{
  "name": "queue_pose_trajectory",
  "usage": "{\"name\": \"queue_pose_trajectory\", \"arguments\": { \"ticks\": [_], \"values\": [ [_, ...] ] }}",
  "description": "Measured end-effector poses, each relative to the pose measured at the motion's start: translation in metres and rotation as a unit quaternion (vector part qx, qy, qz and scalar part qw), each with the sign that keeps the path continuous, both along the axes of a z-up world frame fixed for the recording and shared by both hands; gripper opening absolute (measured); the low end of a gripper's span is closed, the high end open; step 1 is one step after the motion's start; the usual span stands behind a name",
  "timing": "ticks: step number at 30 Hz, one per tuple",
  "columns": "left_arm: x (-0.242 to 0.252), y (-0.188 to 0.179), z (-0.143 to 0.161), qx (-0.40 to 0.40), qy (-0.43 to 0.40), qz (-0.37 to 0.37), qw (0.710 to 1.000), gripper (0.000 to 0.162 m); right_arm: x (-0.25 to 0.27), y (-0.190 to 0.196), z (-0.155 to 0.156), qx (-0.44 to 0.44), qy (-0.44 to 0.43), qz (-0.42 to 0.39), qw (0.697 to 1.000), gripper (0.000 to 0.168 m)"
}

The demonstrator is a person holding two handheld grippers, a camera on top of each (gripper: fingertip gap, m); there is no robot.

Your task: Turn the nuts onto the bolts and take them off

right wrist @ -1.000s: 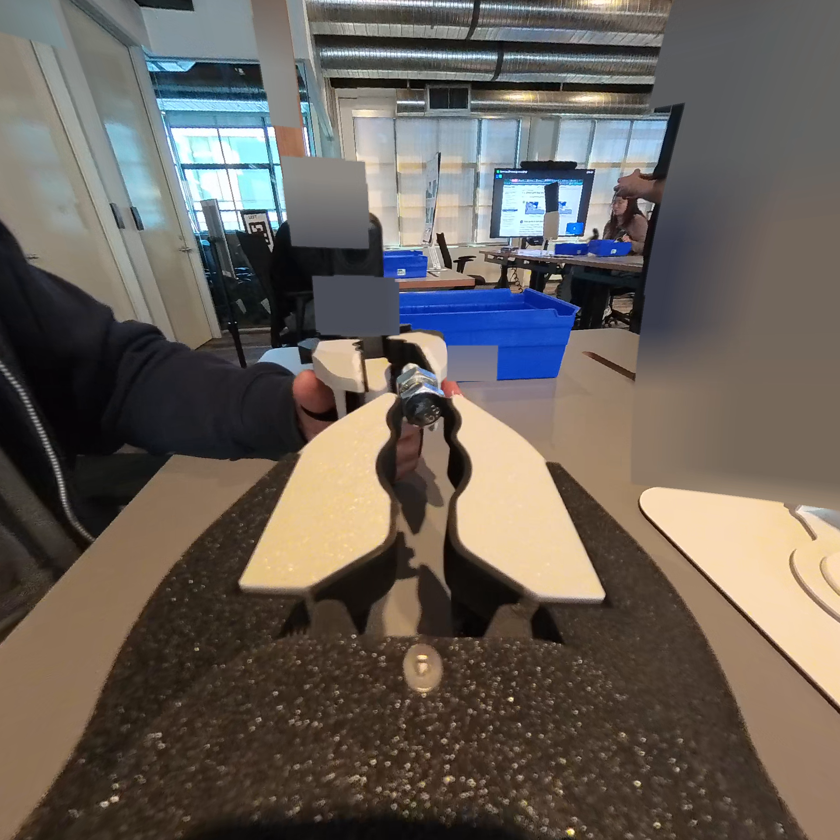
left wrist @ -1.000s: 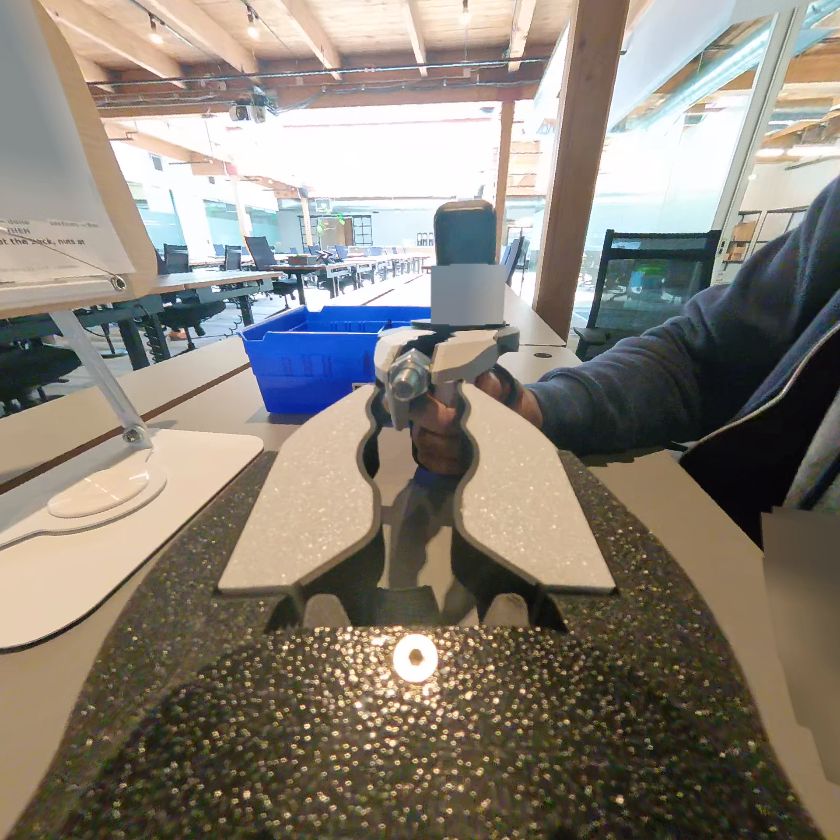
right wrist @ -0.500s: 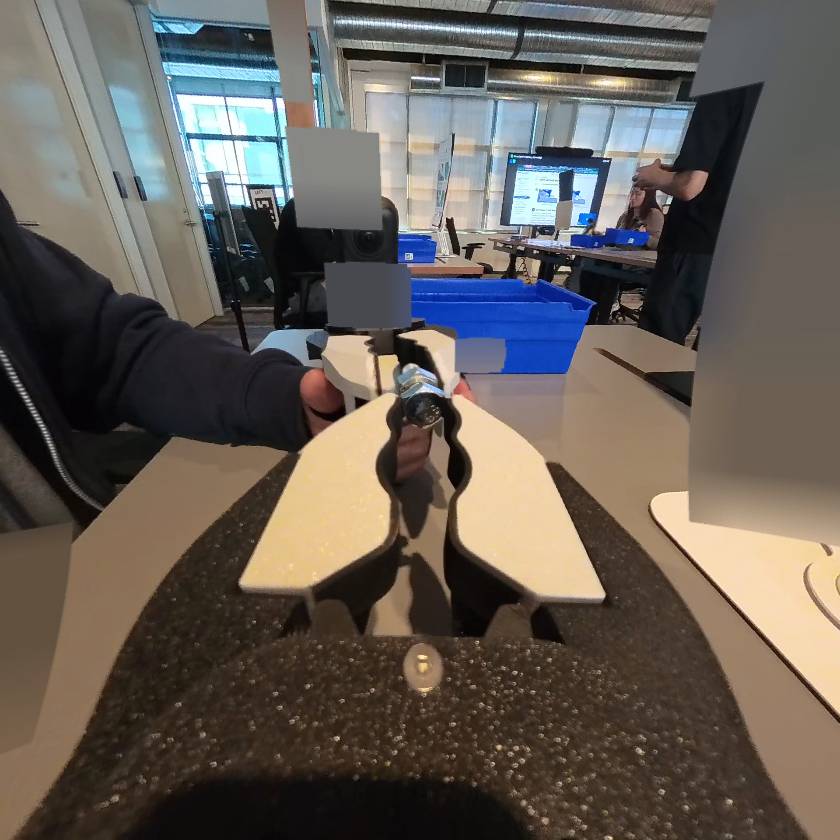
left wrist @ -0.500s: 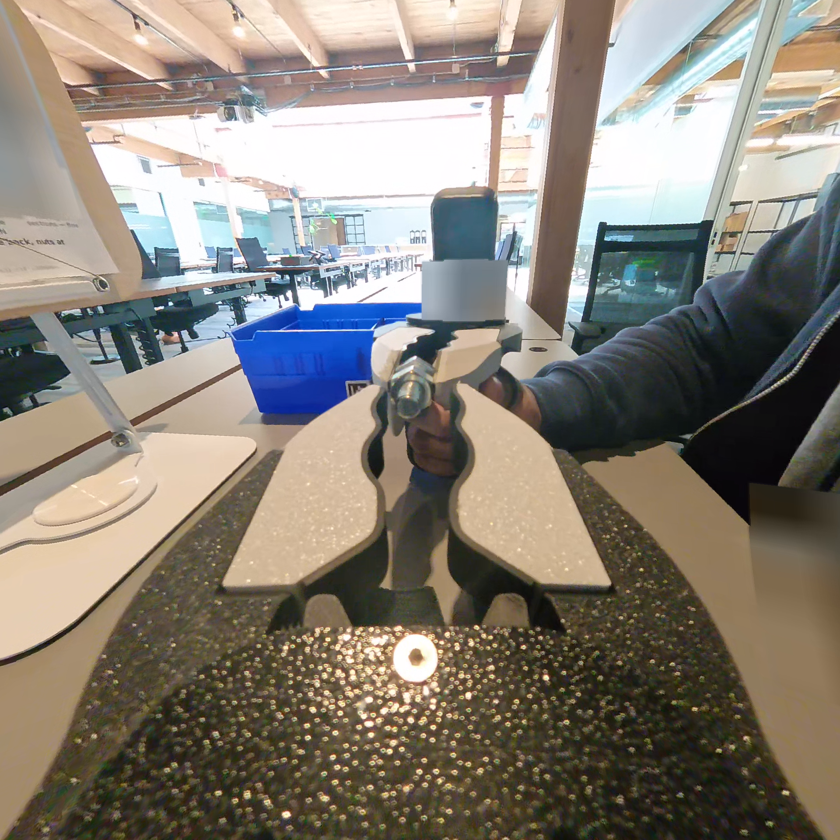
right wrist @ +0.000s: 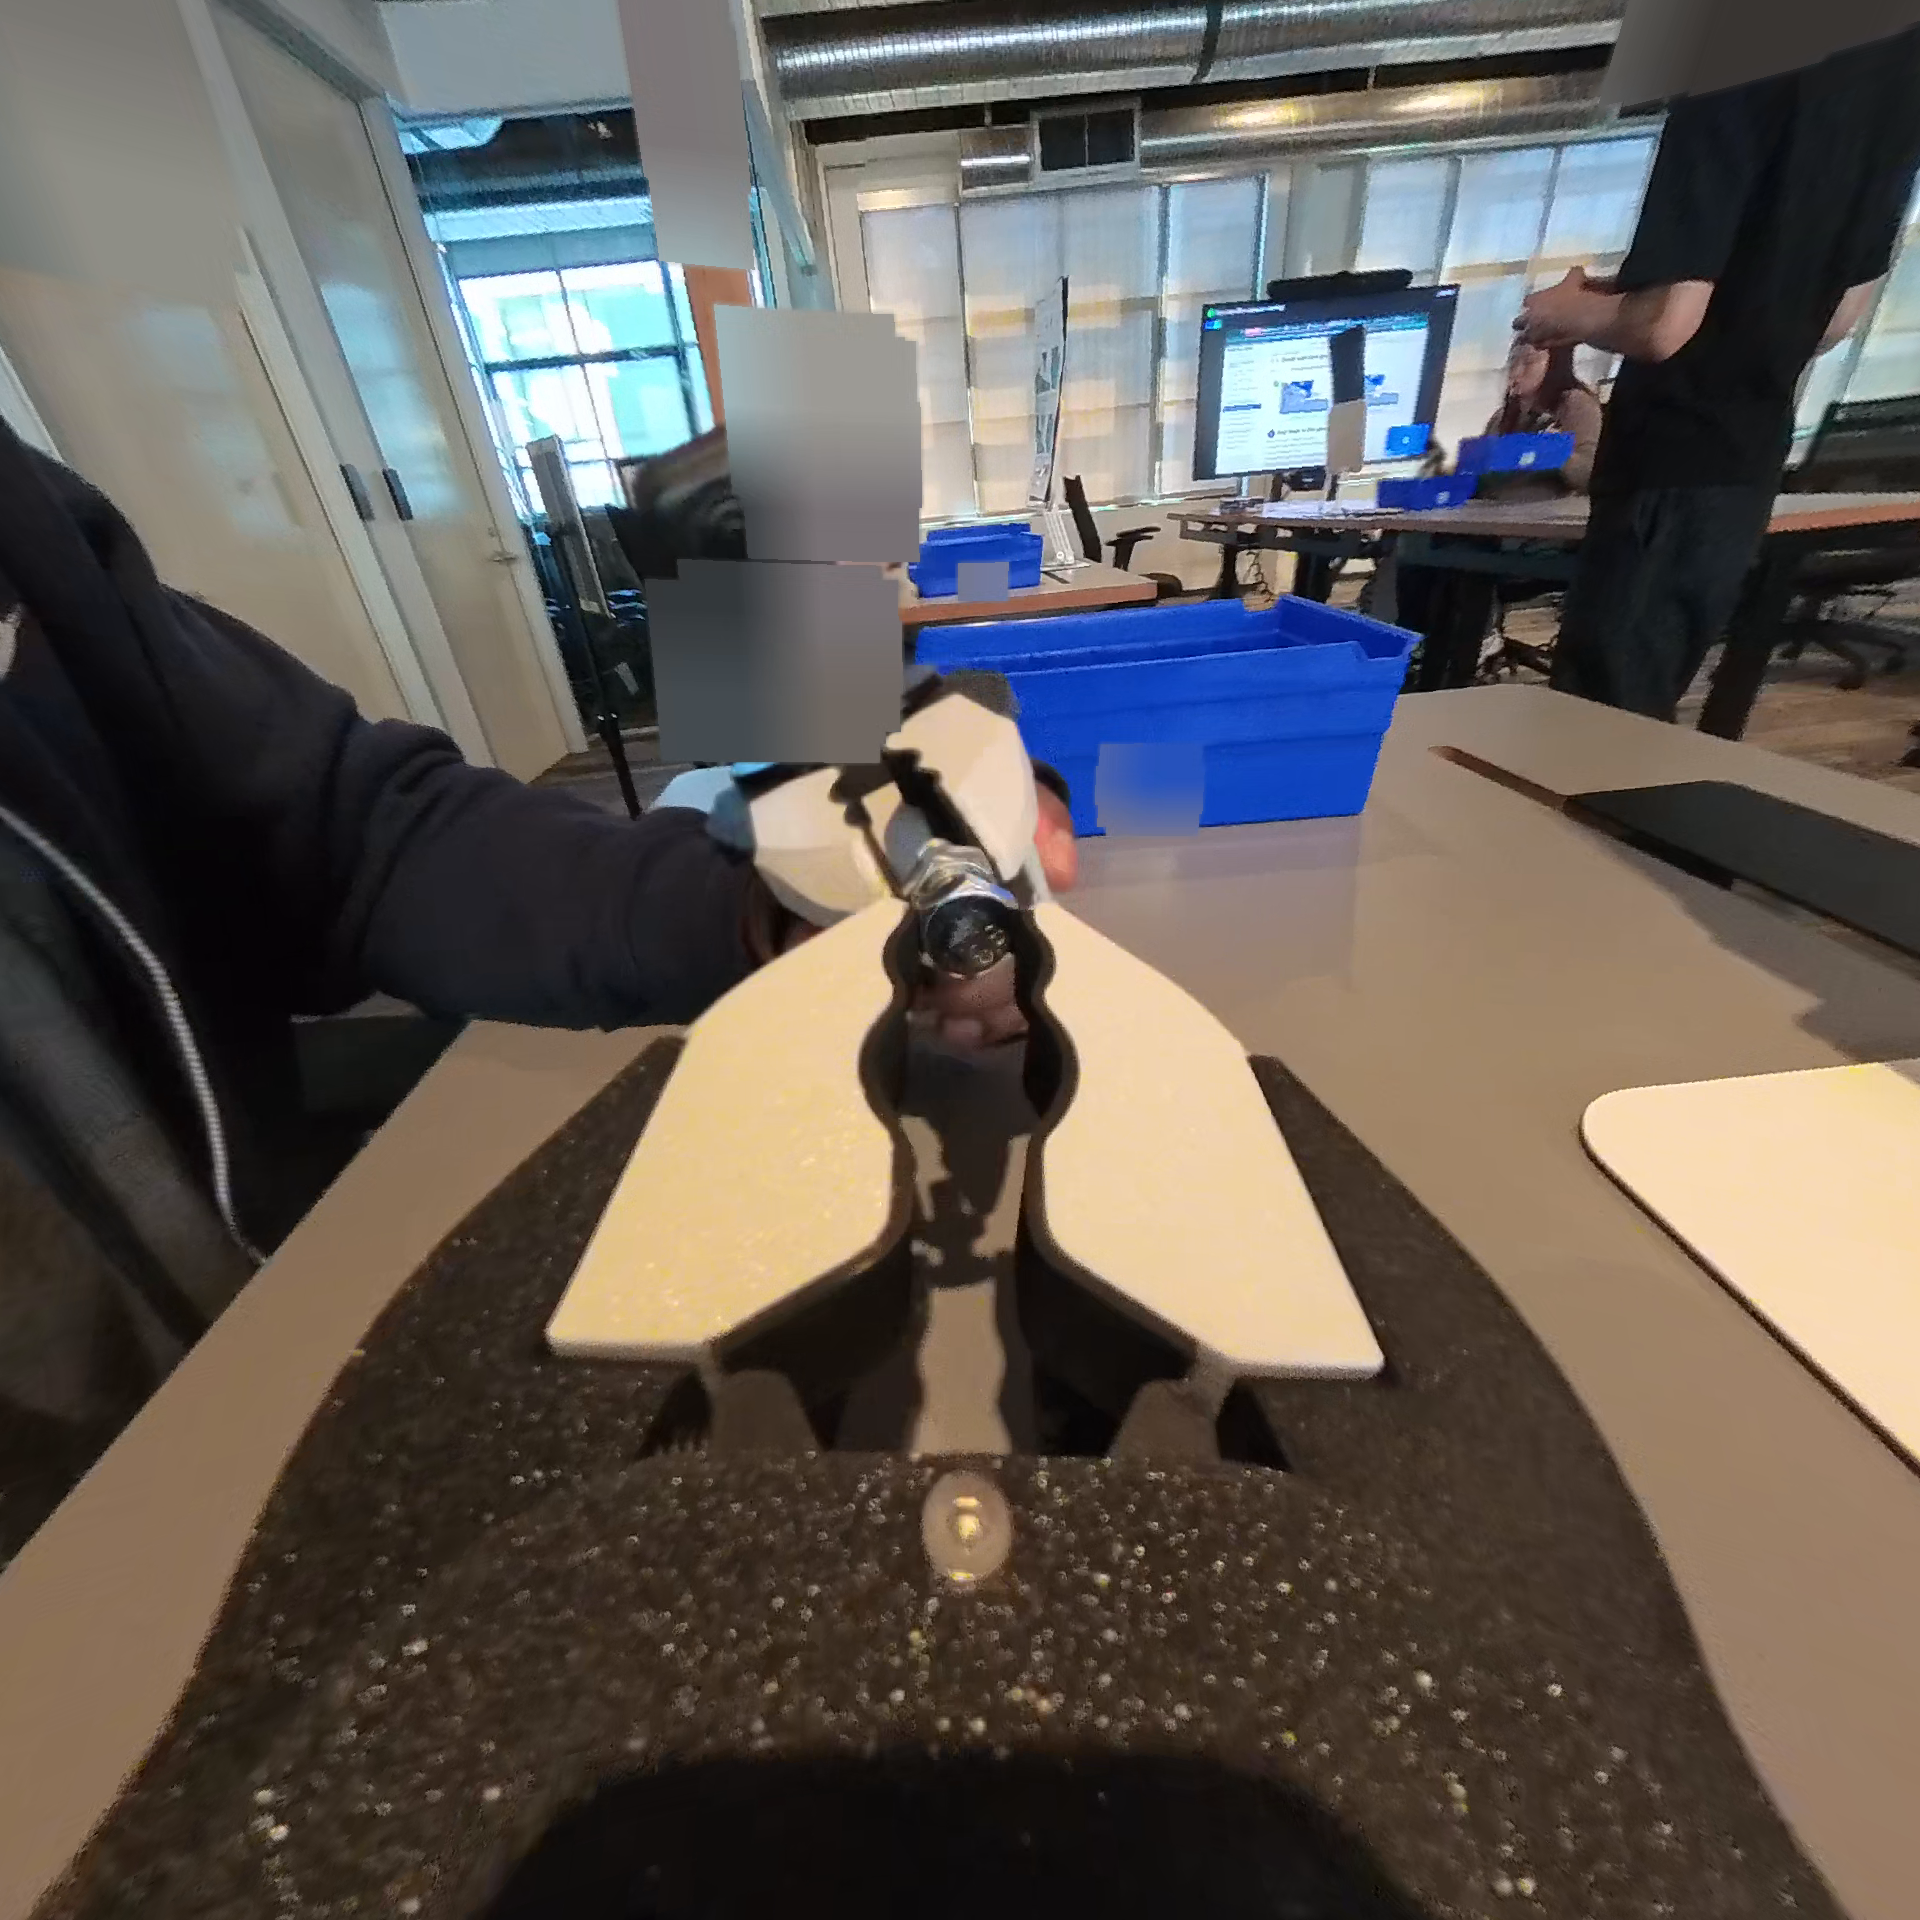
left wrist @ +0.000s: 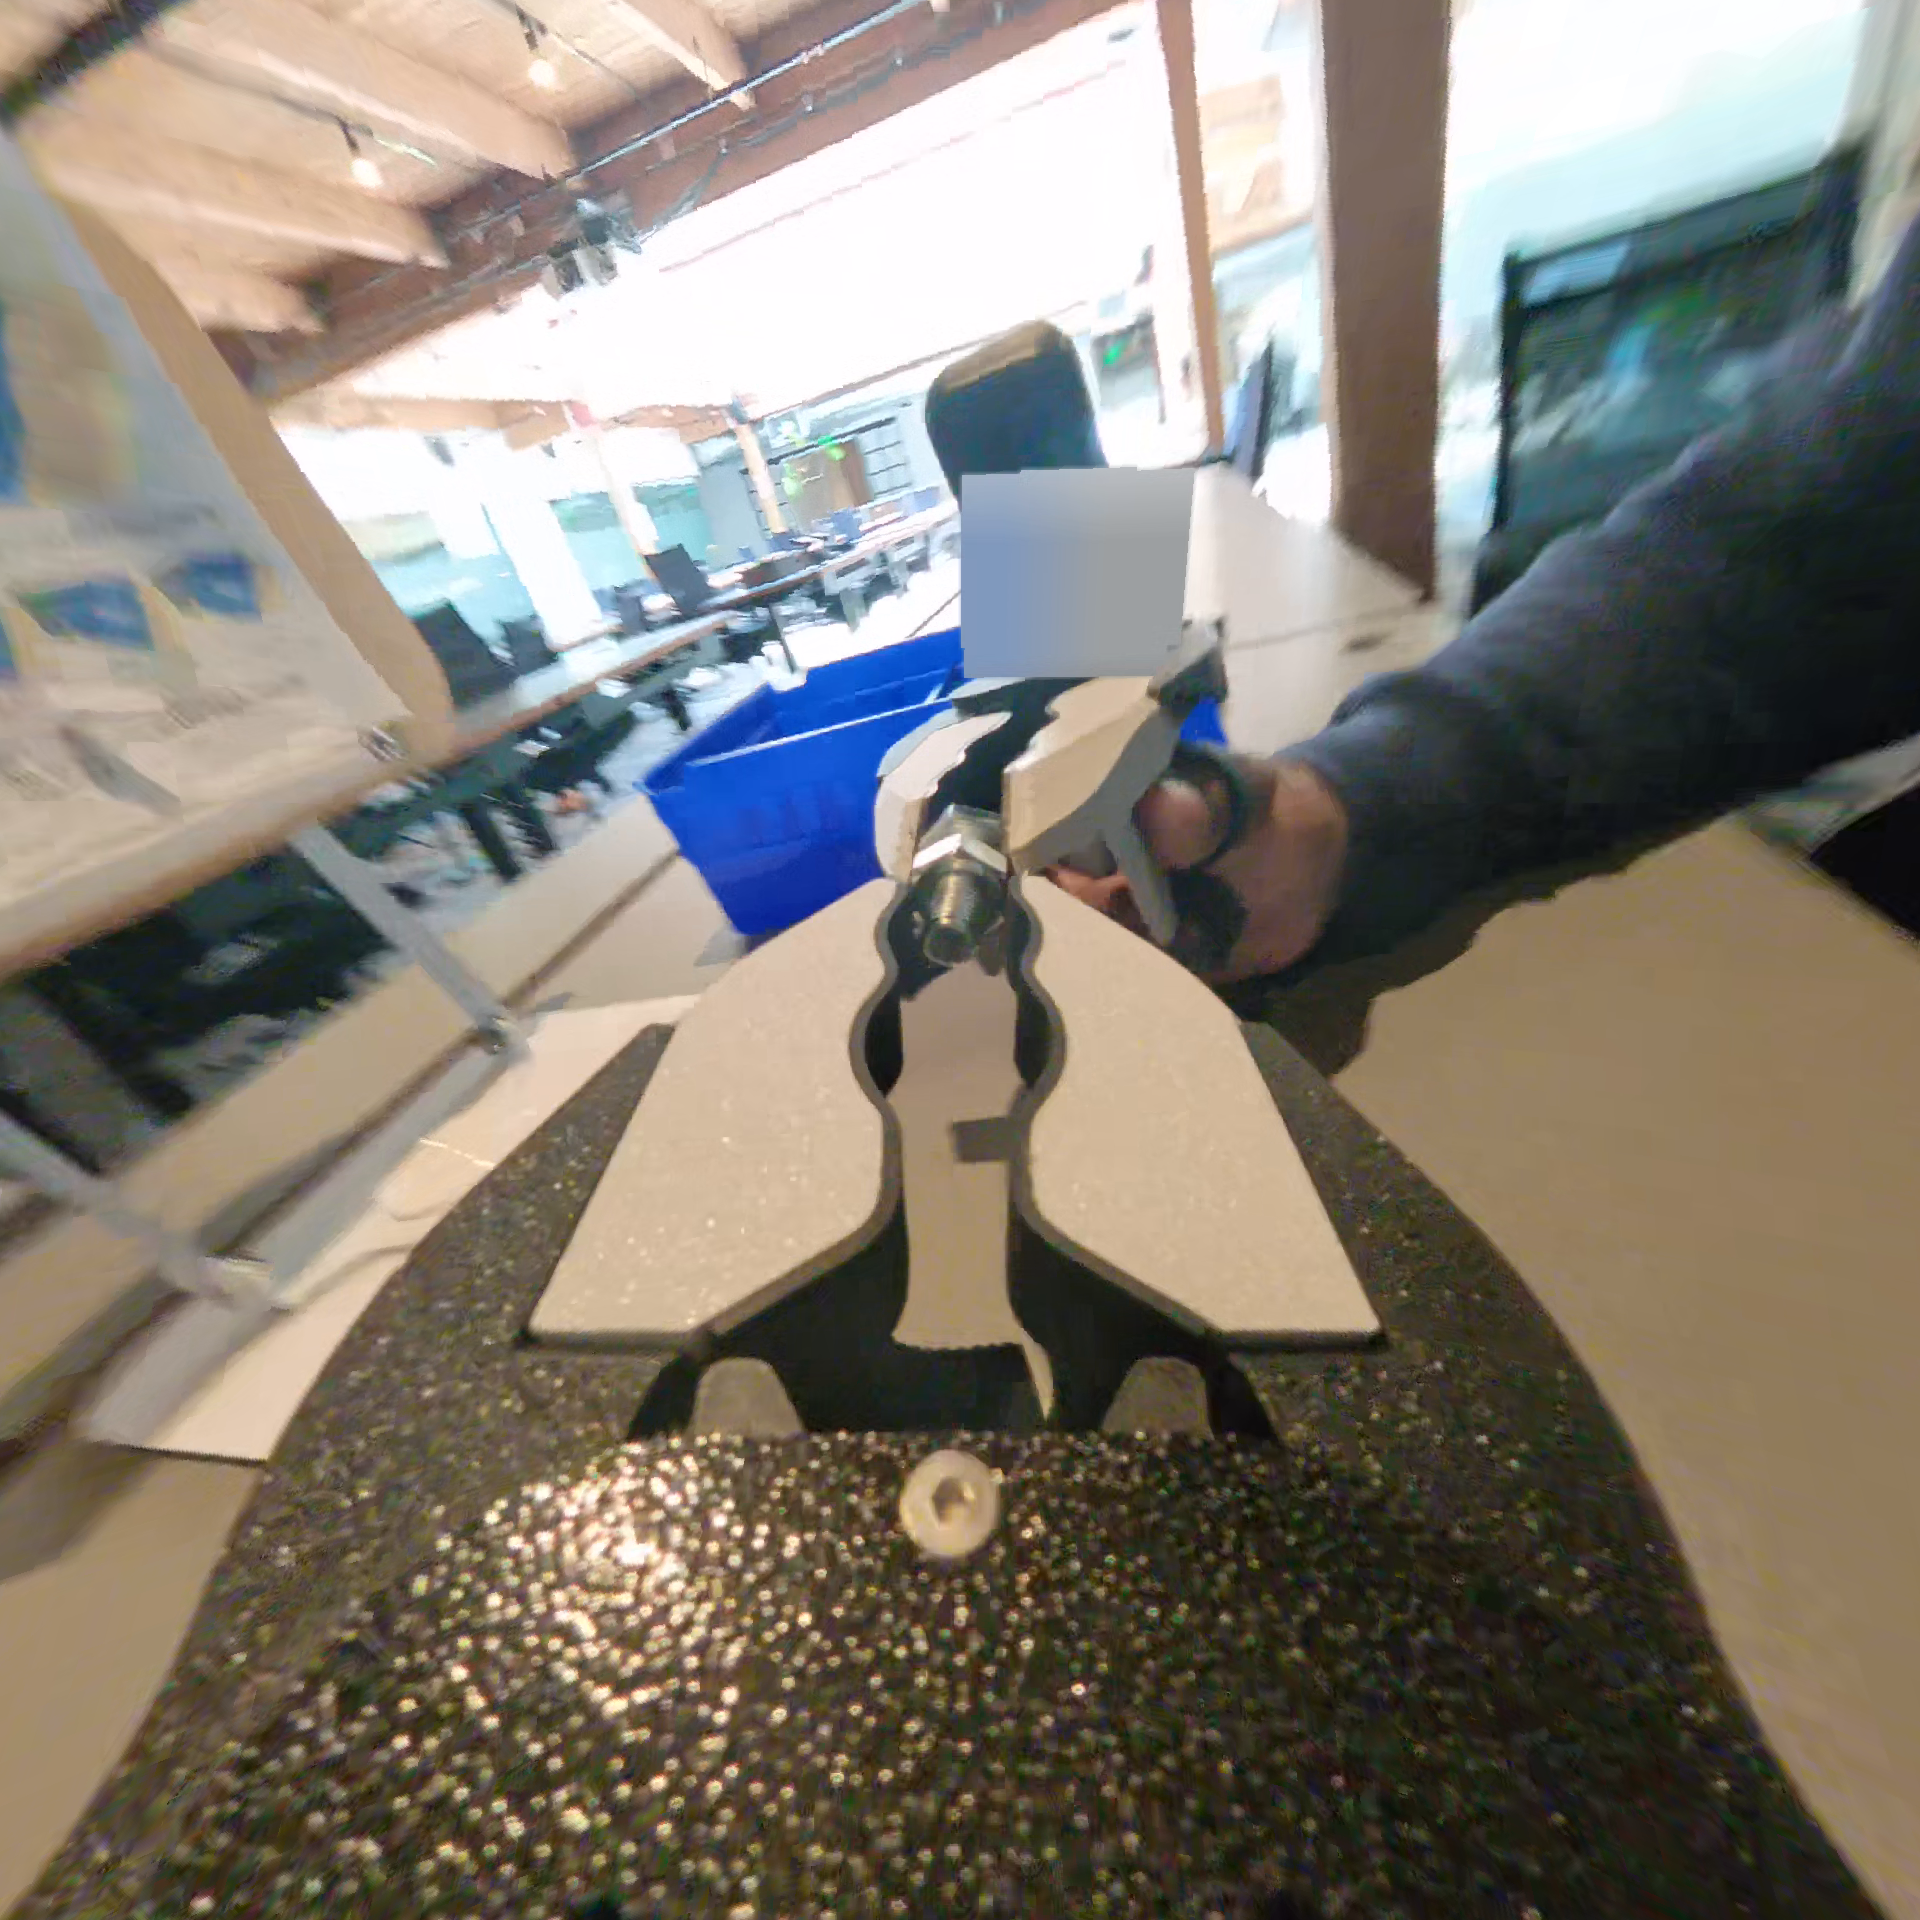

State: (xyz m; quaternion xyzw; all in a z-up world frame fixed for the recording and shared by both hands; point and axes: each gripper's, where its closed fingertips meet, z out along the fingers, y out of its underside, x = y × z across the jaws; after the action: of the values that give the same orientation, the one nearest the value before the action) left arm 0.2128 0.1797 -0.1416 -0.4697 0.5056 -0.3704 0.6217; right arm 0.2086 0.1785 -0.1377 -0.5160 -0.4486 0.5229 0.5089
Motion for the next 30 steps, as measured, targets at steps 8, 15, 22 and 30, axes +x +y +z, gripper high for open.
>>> {"name": "queue_pose_trajectory", "arguments": {
  "ticks": [8, 15, 22, 30],
  "values": [
    [0.001, -0.004, 0.011, 0.156, 0.023, 0.071, 0.985, 0.029, 0.003, 0.002, 0.003, -0.023, 0.021, 0.009, 0.999, 0.016],
    [0.005, 0.0, 0.012, -0.23, -0.078, -0.074, 0.967, 0.037, 0.007, 0.005, 0.008, 0.024, 0.013, -0.028, 0.999, 0.016],
    [0.008, -0.004, 0.011, -0.344, -0.114, -0.137, 0.922, 0.031, 0.006, 0.002, 0.007, 0.067, -0.009, -0.045, 0.997, 0.016],
    [0.008, -0.006, 0.006, -0.218, -0.058, -0.083, 0.971, 0.017, 0.001, -0.003, 0.006, 0.051, -0.007, -0.025, 0.998, 0.016]
  ]
}}
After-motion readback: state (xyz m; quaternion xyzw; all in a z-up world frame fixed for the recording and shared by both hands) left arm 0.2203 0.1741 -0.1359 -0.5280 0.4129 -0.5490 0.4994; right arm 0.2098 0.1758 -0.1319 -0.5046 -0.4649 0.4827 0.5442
